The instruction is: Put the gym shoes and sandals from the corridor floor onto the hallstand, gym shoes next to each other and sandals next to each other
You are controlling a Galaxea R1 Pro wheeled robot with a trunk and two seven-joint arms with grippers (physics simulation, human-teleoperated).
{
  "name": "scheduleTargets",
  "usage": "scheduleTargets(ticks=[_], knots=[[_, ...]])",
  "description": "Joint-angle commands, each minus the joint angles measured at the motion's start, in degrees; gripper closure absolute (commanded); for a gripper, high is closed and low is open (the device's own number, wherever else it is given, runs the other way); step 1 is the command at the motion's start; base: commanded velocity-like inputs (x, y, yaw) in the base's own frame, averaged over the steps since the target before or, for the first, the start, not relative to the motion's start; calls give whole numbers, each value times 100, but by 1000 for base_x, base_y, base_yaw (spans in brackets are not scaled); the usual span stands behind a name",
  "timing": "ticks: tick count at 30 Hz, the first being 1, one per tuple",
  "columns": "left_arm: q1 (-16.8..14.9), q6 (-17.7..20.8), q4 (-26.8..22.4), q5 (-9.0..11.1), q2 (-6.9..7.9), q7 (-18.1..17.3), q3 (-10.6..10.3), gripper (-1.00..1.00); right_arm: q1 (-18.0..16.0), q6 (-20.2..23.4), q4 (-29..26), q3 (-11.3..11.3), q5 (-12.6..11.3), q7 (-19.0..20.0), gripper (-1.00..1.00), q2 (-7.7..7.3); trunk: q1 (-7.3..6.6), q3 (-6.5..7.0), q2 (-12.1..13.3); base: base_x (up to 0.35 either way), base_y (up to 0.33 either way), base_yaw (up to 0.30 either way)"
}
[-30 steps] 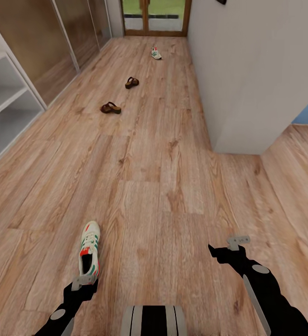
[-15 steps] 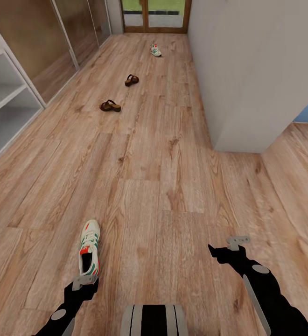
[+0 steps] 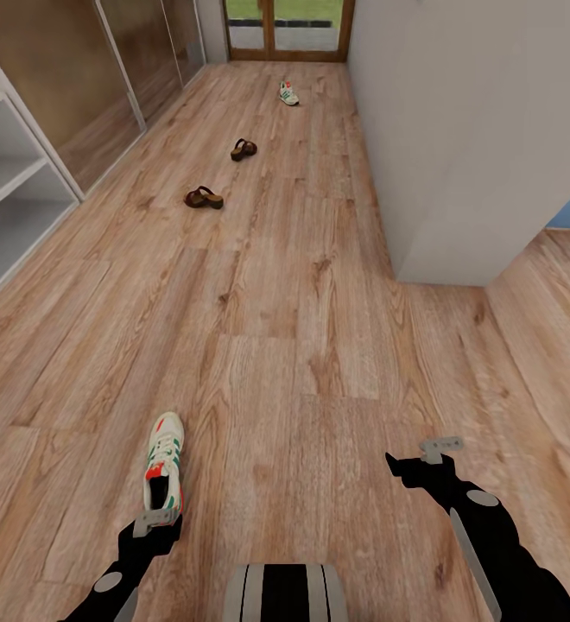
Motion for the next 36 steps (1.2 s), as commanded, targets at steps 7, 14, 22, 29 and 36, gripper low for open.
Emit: scheduleTargets(ticks=[7, 14, 22, 29, 36], knots=[[-2, 2, 4, 7, -2, -27, 15, -100, -2, 29, -7, -8, 4, 33, -100, 1, -1, -3, -1, 18, 20, 0], [-2, -5, 4, 5, -2, -28, 15, -100, -2, 29, -7, -8, 6, 33, -100, 1, -1, -3, -1, 74, 108, 0], [-2, -10, -4, 2, -2, -27, 12, -100, -2, 29, -7, -8, 2, 33, -100, 1, -1, -3, -1, 15, 23, 0], [-3, -2, -5, 2, -2, -24, 13, -100, -2, 29, -7, -8, -1, 33, -100, 1, -1, -3, -1, 55, 1, 0], [-3, -16, -24, -15, -14, -27, -7, -100, -2, 29, -7, -8, -1, 32, -100, 1, -1, -3, -1, 27, 0, 0]])
